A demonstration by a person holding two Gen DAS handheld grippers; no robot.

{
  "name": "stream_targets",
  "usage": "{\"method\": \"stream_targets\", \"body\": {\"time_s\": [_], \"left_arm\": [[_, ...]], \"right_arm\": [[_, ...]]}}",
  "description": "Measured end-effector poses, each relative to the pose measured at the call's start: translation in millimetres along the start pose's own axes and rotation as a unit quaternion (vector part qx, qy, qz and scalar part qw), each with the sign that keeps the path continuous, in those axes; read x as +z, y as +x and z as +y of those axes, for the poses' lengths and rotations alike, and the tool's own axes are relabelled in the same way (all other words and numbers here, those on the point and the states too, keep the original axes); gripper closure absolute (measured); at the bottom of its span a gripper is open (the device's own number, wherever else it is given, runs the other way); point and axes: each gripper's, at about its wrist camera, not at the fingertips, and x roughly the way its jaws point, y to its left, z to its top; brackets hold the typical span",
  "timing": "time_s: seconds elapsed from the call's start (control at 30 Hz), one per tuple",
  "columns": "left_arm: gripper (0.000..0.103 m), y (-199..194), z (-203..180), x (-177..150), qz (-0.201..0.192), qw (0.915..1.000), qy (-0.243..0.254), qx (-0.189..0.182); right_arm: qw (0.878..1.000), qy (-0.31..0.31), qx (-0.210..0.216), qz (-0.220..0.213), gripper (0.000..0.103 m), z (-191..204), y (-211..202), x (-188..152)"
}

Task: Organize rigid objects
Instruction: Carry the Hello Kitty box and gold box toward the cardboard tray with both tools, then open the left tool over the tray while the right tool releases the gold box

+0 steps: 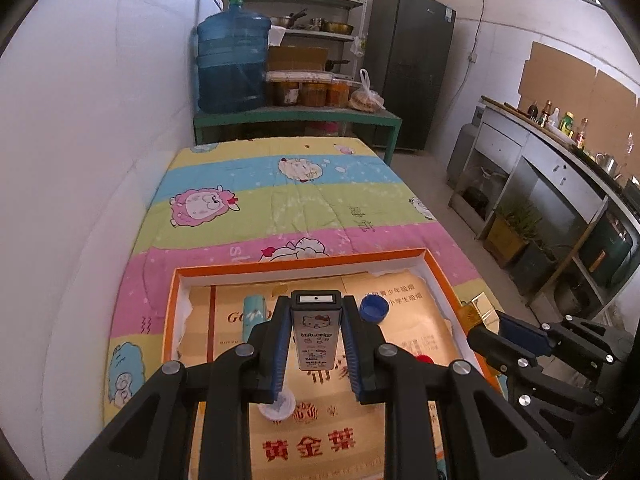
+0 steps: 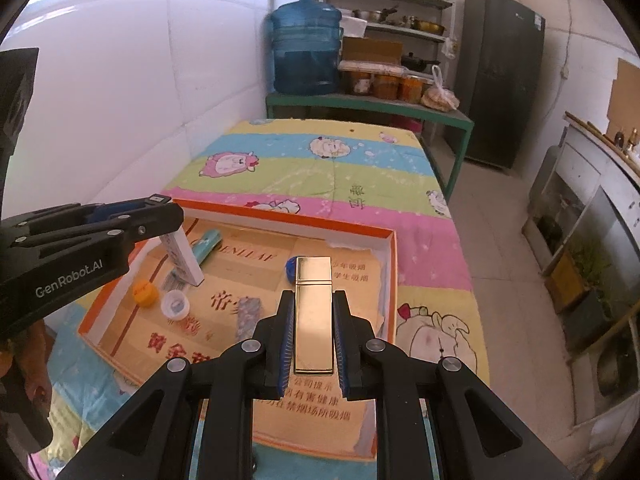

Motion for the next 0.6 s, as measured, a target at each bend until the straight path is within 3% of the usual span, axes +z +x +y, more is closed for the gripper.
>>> {"method": "stream_targets", "body": {"time_s": [0.6], "left_arm": [[0.078, 69.5, 6.8, 14.7, 0.062, 0.9979, -0.016, 0.009]], "right_arm": [[0.999, 0.000, 0.004, 0.045, 0.085, -28.5, 68.6, 22.8]]}}
